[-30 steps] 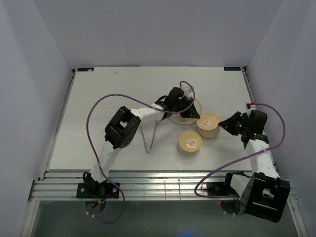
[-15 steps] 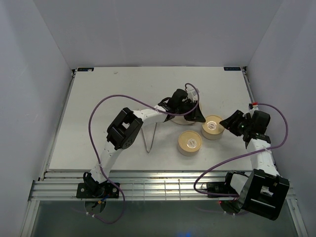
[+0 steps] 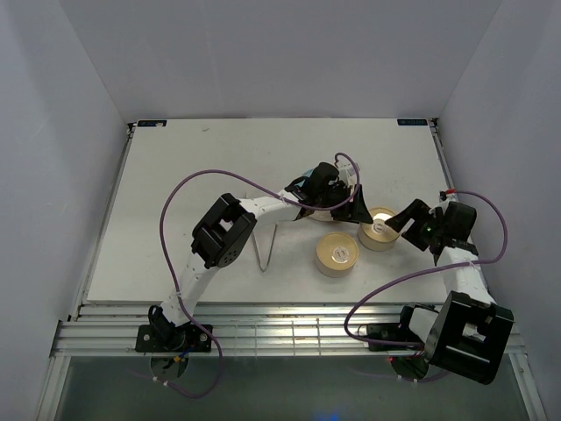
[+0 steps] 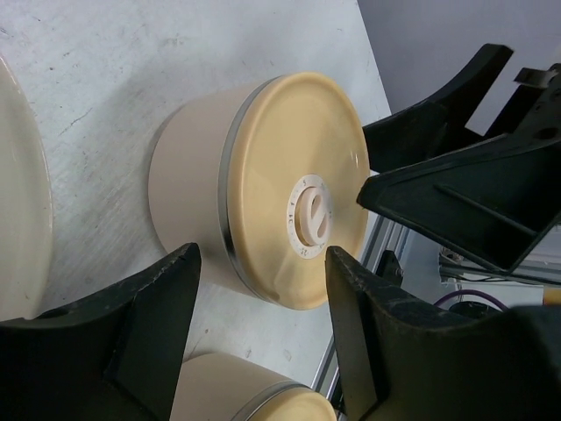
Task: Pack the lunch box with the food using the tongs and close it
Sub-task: Pick up the packing box from the center of the board.
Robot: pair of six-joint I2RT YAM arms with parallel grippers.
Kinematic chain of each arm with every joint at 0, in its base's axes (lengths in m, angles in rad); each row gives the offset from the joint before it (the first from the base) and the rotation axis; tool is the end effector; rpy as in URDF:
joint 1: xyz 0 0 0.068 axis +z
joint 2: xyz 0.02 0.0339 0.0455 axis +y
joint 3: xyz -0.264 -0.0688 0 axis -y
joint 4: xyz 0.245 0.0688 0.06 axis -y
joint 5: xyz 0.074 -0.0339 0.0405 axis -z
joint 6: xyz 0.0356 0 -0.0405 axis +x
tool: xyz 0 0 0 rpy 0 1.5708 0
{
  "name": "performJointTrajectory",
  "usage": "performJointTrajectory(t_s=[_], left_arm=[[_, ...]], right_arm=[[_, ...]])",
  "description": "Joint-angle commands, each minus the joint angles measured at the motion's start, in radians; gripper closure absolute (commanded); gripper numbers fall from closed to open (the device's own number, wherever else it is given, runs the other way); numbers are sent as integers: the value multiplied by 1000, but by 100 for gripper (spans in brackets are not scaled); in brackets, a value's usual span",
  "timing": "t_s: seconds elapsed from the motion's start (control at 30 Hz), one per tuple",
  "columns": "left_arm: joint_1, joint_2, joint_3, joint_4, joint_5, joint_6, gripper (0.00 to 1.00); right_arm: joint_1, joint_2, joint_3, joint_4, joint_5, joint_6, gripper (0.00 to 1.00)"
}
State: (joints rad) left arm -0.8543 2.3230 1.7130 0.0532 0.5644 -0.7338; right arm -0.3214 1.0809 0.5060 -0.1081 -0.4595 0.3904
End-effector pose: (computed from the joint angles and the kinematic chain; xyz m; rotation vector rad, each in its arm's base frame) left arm 0.3297 -0.4076 0.1601 0.5320 2.3801 -1.4432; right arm 0.2101 -0.0533 0.1967 0.5405 2.1605 0.5537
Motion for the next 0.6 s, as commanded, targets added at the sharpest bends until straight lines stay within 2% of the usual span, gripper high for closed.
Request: performJointTrajectory(t_s=[0.0,0.23,0.43,0.57], left_arm=[[-5,-25,30,0,5,10,31],[-5,1,71,-10,12,7,31],[-5,12,76,-7,19,7,43],[-5,22,83,-4,25,2,46]], right_arm=[[-10,11,-20,44,2,11,21],[-15,45,-46,94,8,24,21],[-22,51,-58,133,18,30,23],[-25,50,-66,151,19,36,25]])
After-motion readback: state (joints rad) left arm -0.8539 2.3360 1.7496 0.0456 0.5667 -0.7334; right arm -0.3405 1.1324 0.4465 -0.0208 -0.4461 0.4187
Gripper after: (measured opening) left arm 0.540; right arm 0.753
